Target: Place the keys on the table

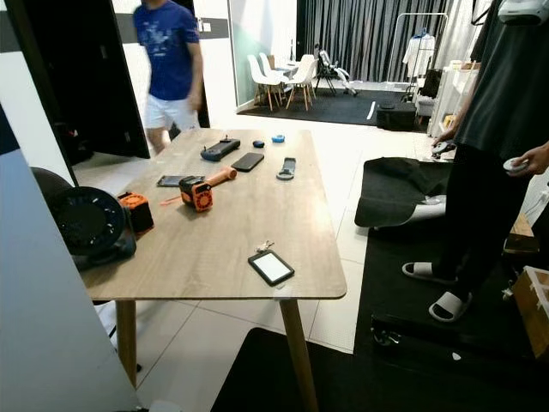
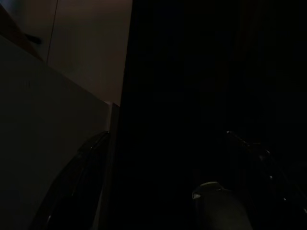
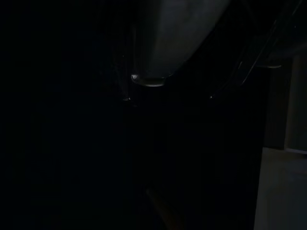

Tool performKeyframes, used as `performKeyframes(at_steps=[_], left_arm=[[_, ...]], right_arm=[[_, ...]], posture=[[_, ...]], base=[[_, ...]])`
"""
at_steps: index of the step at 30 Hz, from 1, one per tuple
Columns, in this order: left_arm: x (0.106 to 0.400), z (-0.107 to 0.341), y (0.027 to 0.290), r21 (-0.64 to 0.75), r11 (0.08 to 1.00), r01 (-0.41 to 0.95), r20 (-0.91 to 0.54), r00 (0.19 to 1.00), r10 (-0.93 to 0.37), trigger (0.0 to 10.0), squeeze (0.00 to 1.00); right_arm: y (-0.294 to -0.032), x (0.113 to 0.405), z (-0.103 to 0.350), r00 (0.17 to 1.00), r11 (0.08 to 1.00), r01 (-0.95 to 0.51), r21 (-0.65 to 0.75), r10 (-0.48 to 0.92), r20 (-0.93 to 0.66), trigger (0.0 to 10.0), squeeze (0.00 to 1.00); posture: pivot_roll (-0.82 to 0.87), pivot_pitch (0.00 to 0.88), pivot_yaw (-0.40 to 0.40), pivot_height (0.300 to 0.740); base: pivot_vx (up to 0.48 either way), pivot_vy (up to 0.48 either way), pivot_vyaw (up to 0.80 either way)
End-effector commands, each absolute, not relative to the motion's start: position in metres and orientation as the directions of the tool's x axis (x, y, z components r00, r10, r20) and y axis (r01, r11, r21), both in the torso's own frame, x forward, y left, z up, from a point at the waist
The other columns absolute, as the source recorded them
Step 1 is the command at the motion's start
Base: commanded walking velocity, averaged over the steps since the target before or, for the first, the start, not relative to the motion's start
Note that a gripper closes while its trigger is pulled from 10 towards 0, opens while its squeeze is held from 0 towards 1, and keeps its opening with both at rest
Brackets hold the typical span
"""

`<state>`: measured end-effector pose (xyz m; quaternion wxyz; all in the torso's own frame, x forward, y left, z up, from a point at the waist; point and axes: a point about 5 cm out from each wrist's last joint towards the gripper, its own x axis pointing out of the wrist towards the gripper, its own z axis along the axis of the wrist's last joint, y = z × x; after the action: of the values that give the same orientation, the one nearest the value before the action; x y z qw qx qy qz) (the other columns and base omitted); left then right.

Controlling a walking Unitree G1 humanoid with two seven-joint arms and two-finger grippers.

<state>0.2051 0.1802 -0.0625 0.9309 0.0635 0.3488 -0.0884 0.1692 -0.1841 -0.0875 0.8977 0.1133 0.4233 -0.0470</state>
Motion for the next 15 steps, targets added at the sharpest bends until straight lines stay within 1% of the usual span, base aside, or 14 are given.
performKeyframes(at_steps=[1, 15], left_arm=[[0.2044, -0.0623, 0.1837, 0.069, 0.975, 0.213, -0.663, 0.740, -0.115, 10.0, 0.00], [0.2031, -0.0632, 0.1831, 0.066, 0.971, 0.230, -0.668, 0.733, -0.128, 10.0, 0.00]], right_arm=[[-0.1826, 0.1675, -0.0883, 0.636, 0.971, 0.174, 0.161, 0.014, -0.772, 10.0, 0.00], [-0.1826, 0.1659, -0.0887, 0.637, 0.975, 0.161, 0.152, 0.015, -0.771, 10.0, 0.00]], posture=[[0.08, 0.004, 0.011, 0.740], [0.08, 0.009, 0.015, 0.740]], base=[[0.000, 0.000, 0.00], [0.000, 0.000, 0.00]])
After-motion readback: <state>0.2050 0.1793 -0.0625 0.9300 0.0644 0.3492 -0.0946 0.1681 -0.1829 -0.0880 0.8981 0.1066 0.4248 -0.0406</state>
